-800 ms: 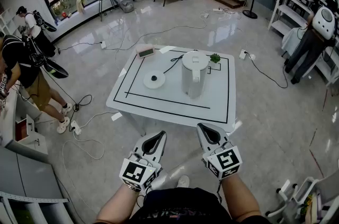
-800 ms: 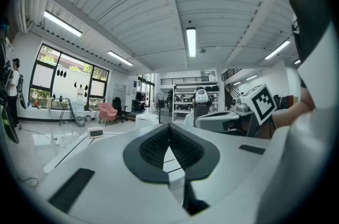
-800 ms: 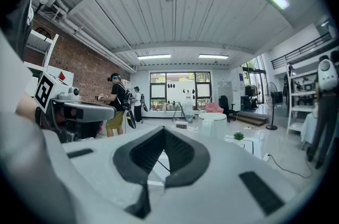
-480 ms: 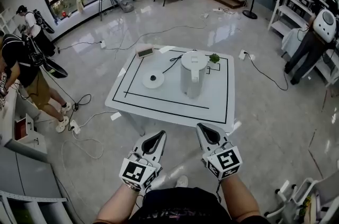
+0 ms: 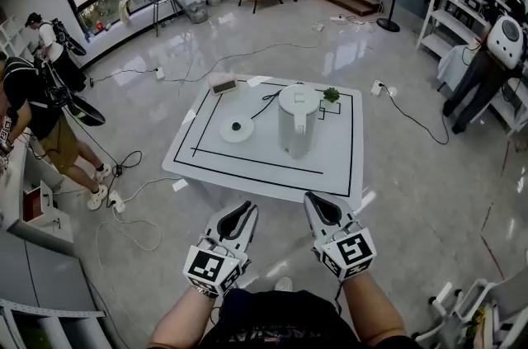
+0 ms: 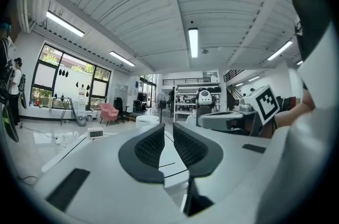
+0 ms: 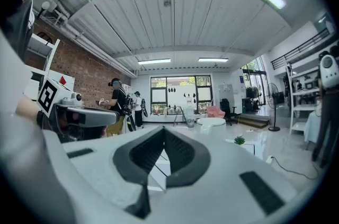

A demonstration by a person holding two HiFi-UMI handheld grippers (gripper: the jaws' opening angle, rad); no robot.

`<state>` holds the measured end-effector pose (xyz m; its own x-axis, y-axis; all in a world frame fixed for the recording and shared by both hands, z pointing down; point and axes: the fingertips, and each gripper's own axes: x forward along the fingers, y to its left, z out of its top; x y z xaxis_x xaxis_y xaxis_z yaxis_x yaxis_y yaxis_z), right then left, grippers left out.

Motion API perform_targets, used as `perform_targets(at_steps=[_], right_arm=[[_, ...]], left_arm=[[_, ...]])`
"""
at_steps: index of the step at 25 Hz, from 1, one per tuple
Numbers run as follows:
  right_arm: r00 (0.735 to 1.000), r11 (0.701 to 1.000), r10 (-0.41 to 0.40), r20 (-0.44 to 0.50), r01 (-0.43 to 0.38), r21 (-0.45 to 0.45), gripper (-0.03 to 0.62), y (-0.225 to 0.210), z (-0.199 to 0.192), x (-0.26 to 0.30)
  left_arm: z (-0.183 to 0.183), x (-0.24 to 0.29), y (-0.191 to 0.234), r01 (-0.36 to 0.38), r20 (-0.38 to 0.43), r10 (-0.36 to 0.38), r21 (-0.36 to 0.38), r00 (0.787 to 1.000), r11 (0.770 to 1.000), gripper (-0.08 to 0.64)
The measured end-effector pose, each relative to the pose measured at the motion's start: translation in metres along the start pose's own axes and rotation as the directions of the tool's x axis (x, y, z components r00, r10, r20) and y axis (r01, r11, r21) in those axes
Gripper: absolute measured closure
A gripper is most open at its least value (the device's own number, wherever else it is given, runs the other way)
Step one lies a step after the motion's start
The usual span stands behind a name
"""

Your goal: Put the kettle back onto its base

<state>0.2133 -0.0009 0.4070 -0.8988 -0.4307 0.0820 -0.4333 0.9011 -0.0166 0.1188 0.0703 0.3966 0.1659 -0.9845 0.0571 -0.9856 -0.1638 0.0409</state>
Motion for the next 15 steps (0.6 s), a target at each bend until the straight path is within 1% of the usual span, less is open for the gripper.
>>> perform_targets(at_steps=[1, 3, 5, 6, 7, 8, 9, 10, 15], right_arm=[[1.0, 1.0, 0.005, 0.002, -0.005, -0.003, 0.584, 0.0, 0.001, 0.001], [1.0, 1.0, 0.013, 0.001, -0.013, -0.001, 0.541, 0.0, 0.003, 0.005], [1.0, 1.0, 0.001, 0.002, -0.001, 0.006, 0.478, -0.003, 0.004, 0.01], [1.0, 1.0, -0.011, 0.005, 0.011, 0.009, 0.429, -0.004, 0.005, 0.013], [1.0, 1.0, -0.024, 0.006, 0.024, 0.011, 0.39, -0.007, 0.006, 0.016], [0.999, 0.999, -0.036, 0.007, 0.035, 0.014, 0.368, -0.01, 0.006, 0.02], [0.999, 0.999, -0.044, 0.005, 0.044, 0.019, 0.354, -0.012, 0.005, 0.024], [0.999, 0.998, -0.049, 0.0, 0.049, 0.026, 0.347, -0.015, 0.004, 0.029], [0.996, 0.995, -0.087, -0.03, 0.089, 0.047, 0.342, -0.023, -0.003, 0.057]], left_arm=[[0.001, 0.001, 0.002, 0.002, 0.002, -0.002, 0.001, 1.0, 1.0, 0.498], [0.004, 0.003, 0.005, 0.002, 0.006, -0.002, 0.002, 1.0, 1.0, 0.469], [0.004, 0.005, 0.009, 0.01, 0.002, -0.01, -0.002, 1.0, 1.0, 0.41], [0.003, 0.006, 0.011, 0.017, -0.003, -0.017, -0.003, 1.0, 1.0, 0.384], [0.002, 0.008, 0.014, 0.022, -0.01, -0.022, -0.002, 1.0, 1.0, 0.343], [0.001, 0.011, 0.017, 0.026, -0.017, -0.026, 0.0, 1.0, 1.0, 0.264], [-0.001, 0.013, 0.021, 0.03, -0.025, -0.03, 0.002, 0.999, 1.0, 0.231], [-0.003, 0.016, 0.024, 0.035, -0.031, -0.035, 0.003, 0.999, 0.999, 0.221], [-0.009, 0.029, 0.053, 0.069, -0.039, -0.069, -0.001, 0.997, 0.998, 0.202]])
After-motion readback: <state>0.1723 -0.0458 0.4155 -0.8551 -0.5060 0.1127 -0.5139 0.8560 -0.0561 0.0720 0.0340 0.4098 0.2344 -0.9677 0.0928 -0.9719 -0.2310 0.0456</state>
